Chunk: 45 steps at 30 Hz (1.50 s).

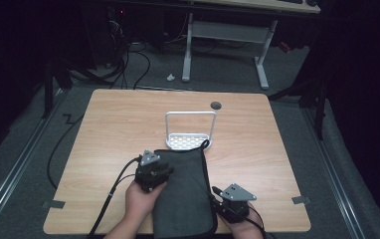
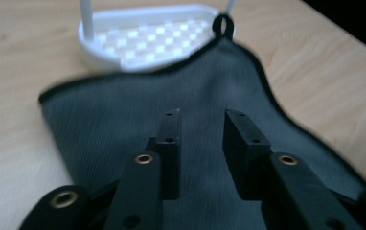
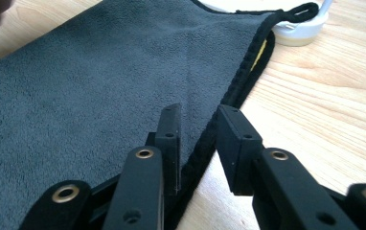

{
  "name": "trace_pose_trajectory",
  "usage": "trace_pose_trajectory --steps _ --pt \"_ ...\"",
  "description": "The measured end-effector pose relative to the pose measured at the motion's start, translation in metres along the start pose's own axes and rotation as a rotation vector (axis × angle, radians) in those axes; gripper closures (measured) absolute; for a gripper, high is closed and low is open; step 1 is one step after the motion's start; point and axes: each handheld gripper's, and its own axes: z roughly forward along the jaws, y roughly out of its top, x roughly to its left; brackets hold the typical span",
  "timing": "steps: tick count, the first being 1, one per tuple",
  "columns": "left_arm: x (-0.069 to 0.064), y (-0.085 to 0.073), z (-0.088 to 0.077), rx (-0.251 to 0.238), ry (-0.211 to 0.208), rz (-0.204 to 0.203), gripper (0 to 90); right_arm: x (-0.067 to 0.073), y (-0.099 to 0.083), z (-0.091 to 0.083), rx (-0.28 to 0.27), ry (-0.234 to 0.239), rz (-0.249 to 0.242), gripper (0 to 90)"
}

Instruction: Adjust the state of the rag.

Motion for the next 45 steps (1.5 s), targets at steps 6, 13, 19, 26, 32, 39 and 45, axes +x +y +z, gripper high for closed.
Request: trace_pose_trajectory --steps 6,13,19,26,32,39,45 --pt "0.000 -0.025 -0.009 0.032 -0.002 0.032 75.1 -0.008 0.016 0.027 0.042 -0.016 -0.015 87.3" --pt "0.006 -0.027 -0.001 0.090 0.003 0.055 71.9 -0.014 0.028 0.072 0.115 -0.040 0.007 87.8" --pt "0.002 -0.035 -0.006 0.084 -0.032 0.068 71.8 -0.010 0.020 0.059 0.126 -0.030 -0.019 88.1" --pt "-0.012 -0.048 -0.017 0.105 -0.094 0.093 70.5 -0.002 0.005 0.034 0.142 0.009 -0.025 86.6" --pt "-0.017 -0.057 -0.023 0.084 -0.121 0.104 69.8 0.001 -0.010 0.019 0.112 0.030 -0.011 86.0" --pt "-0.014 -0.056 -0.022 0.086 -0.140 0.082 69.7 0.005 -0.009 0.020 0.112 0.013 -0.028 85.5" --pt "-0.006 -0.046 -0.028 0.028 -0.120 0.061 62.6 0.005 -0.009 0.020 0.111 0.014 -0.028 85.1"
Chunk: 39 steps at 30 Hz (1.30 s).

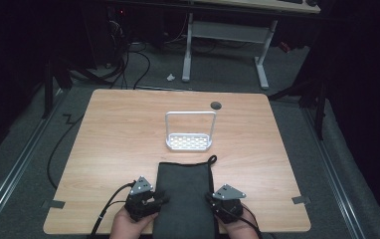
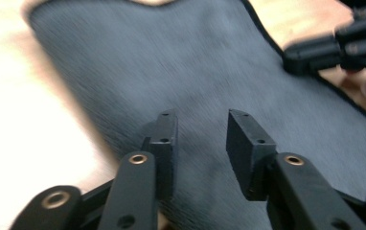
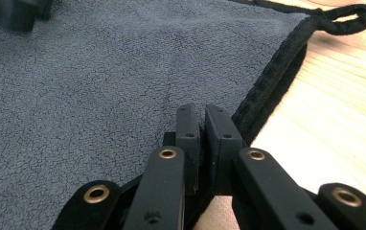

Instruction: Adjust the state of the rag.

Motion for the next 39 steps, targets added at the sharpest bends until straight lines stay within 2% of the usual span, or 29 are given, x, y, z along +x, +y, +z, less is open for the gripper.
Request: trace_pose_trajectory --steps 3,5,8,10,12,14,18,22,24,26,29,33,35,37,39 --pt "0.018 0.010 0.000 -0.054 0.040 -0.038 54.0 0.000 0.000 0.000 0.000 0.000 -0.003 85.0" --pt "0.031 0.016 0.006 -0.066 0.073 -0.066 49.4 -0.001 0.000 0.000 -0.001 0.006 -0.003 85.0" --pt "0.045 0.025 0.019 -0.053 0.119 -0.103 44.1 -0.001 0.000 0.000 -0.002 0.010 0.001 85.0" --pt "0.051 0.030 0.026 -0.057 0.118 -0.130 41.7 -0.001 0.000 0.000 -0.003 0.008 0.000 85.0" --pt "0.052 0.035 0.031 -0.052 0.135 -0.129 40.9 -0.001 0.000 0.000 -0.003 0.010 0.001 85.0" --pt "0.054 0.038 0.037 -0.027 0.146 -0.137 41.1 -0.002 0.000 0.000 -0.004 0.013 0.002 85.0" --pt "0.053 0.039 0.044 0.000 0.149 -0.135 46.5 -0.002 -0.001 0.000 -0.002 0.014 0.004 84.8" --pt "0.054 0.038 0.045 0.005 0.124 -0.140 63.2 -0.002 -0.001 0.000 -0.004 0.017 0.003 84.1" --pt "0.054 0.037 0.044 0.004 0.123 -0.146 68.4 -0.002 -0.001 0.000 -0.004 0.020 0.010 82.4" --pt "0.053 0.036 0.045 0.007 0.128 -0.133 72.9 -0.003 0.000 -0.001 -0.018 0.026 0.020 78.3" --pt "0.050 0.036 0.045 0.014 0.134 -0.115 75.8 -0.005 0.005 -0.007 -0.062 0.002 0.037 73.0" --pt "0.051 0.036 0.045 0.013 0.132 -0.121 76.1 -0.014 0.022 -0.010 -0.116 -0.043 0.048 66.1" --pt "0.052 0.036 0.045 0.011 0.128 -0.123 76.2 -0.020 0.038 -0.006 -0.122 -0.061 0.025 65.4" --pt "0.052 0.036 0.045 0.010 0.127 -0.123 76.2 -0.027 0.055 0.005 -0.112 -0.065 0.028 64.3" --pt "0.053 0.036 0.044 0.011 0.123 -0.131 76.3 -0.033 0.065 0.019 -0.096 -0.085 0.038 64.7"
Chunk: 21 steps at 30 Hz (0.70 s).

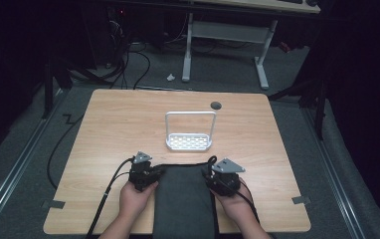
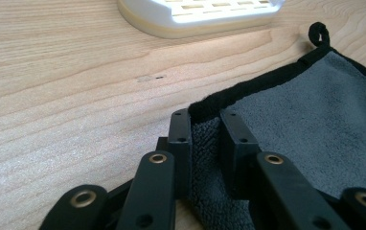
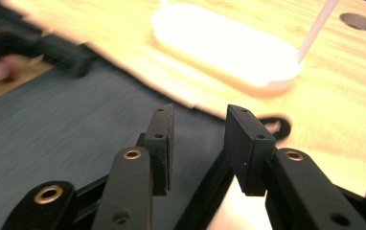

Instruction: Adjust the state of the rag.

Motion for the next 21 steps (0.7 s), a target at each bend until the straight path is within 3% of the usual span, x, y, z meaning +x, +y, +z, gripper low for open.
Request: trace_pose_trajectory --steps 3,6,13,16,18,21 --pt "0.001 0.000 0.000 -0.001 -0.005 -0.005 76.2 -0.003 0.001 0.023 0.070 -0.013 -0.017 62.6" --pt "0.000 0.000 0.000 -0.002 -0.005 -0.003 75.8 -0.007 -0.005 0.036 0.136 0.000 0.001 54.4" --pt "0.000 0.000 0.000 -0.002 -0.005 -0.004 74.4 -0.009 -0.012 0.037 0.145 0.038 0.000 39.1" --pt "0.000 0.000 0.000 -0.003 -0.001 -0.002 73.9 -0.013 -0.014 0.040 0.157 0.051 0.026 35.8" --pt "0.000 0.000 0.000 -0.003 -0.001 -0.002 73.9 -0.017 -0.015 0.041 0.159 0.069 0.057 36.0" --pt "0.000 0.000 0.000 -0.003 0.000 -0.001 73.6 -0.016 -0.015 0.041 0.152 0.070 0.058 38.6"
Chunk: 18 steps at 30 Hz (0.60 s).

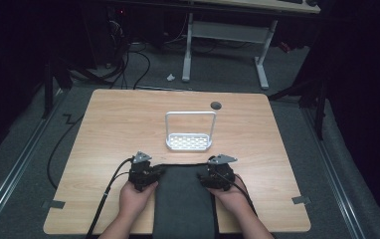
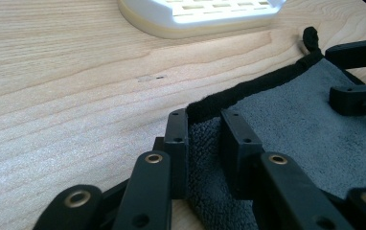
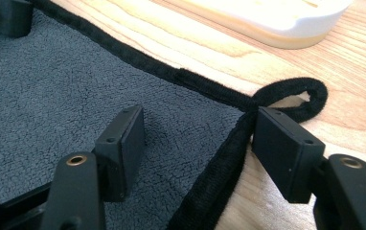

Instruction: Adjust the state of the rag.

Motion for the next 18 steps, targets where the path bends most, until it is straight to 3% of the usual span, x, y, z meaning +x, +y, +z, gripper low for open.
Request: trace_pose_trajectory --steps 5,11,18 --pt "0.0002 0.0000 0.0001 -0.001 -0.003 -0.002 73.5 0.0020 -0.0012 -0.0015 -0.008 0.009 0.009 47.8" --pt "0.0001 -0.0001 0.0000 0.001 -0.006 0.000 74.2 0.0039 -0.0030 -0.0041 -0.013 0.034 0.046 66.2" --pt "-0.0006 -0.0003 -0.0003 -0.001 -0.010 0.008 76.4 0.0079 -0.0067 -0.0054 -0.029 0.041 0.058 74.7"
